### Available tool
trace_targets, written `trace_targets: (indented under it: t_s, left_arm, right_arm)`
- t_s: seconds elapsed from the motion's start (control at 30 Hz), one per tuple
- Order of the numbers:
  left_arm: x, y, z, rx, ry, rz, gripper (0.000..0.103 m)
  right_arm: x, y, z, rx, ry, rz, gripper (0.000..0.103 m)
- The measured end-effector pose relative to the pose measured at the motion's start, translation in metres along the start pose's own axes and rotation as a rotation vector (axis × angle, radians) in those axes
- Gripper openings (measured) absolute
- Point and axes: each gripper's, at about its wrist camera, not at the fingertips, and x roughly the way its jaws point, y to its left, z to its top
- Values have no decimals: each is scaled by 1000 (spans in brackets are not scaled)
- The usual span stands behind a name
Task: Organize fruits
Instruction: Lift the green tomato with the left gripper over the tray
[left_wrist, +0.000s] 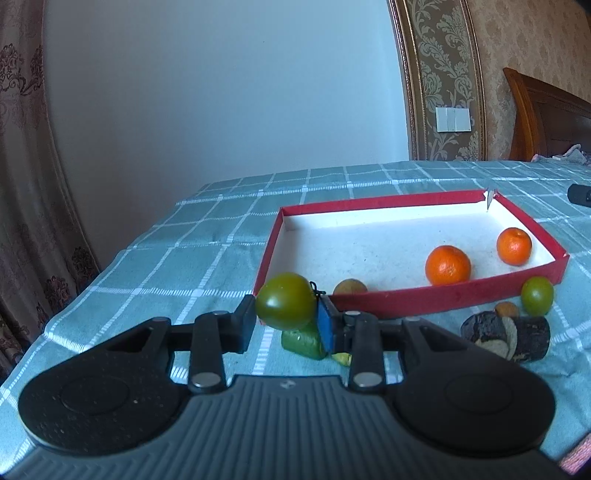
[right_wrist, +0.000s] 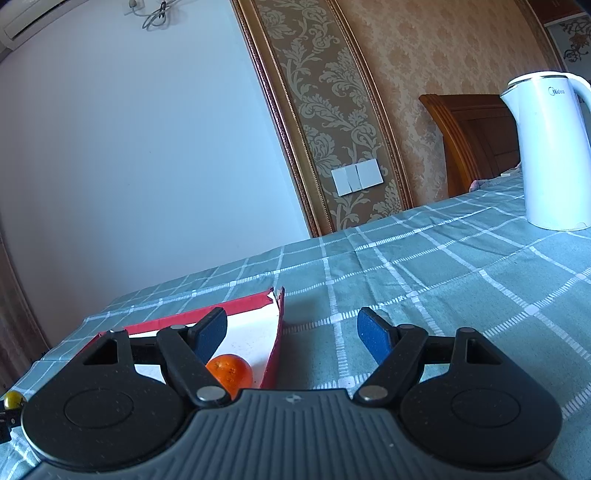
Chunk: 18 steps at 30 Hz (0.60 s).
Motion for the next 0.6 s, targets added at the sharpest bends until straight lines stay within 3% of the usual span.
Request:
trace_targets:
  t_s: [0.3,0.6]
  left_arm:
    - [34,-16,33,2,19,22,32]
    - [57,-17,32,5,59,53,32]
  right_arm:
    - [0,1,-1,2,1,2,78]
    - [1,3,-2,3,4,4,78]
